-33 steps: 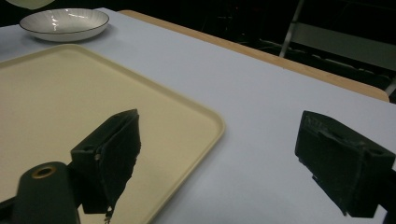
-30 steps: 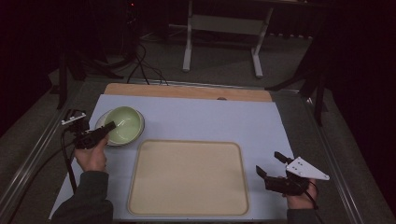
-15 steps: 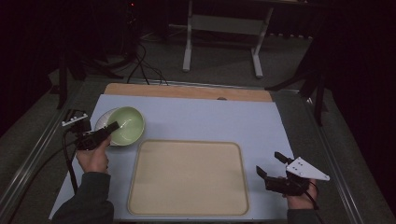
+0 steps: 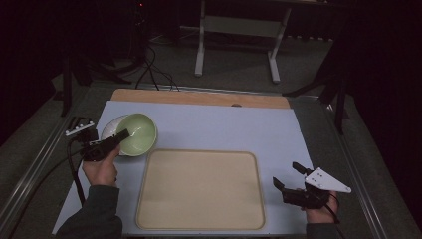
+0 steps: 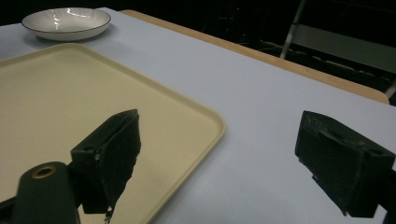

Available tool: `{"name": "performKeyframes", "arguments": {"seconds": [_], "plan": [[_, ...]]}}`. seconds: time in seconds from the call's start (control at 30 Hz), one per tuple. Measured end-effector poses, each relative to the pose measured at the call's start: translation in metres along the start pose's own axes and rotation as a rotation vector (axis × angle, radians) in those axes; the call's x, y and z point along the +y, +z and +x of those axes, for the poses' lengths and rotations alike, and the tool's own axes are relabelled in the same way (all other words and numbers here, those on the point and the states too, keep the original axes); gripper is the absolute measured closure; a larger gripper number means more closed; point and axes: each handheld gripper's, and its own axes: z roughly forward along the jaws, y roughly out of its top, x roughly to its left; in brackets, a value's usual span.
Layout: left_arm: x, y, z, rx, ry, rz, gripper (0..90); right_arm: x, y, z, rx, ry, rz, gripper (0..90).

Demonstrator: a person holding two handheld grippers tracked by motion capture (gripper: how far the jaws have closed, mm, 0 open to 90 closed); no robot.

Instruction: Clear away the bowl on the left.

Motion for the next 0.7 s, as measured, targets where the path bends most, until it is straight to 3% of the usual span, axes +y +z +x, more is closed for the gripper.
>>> {"name": "performKeyframes", "arguments": {"seconds": [0.7], "plan": [[-0.009,0.011,-0.023,-0.026,0.055,0.051,82.2,0.0,0.0,0.0,0.002,-0.001,0.0,13.7]]}}
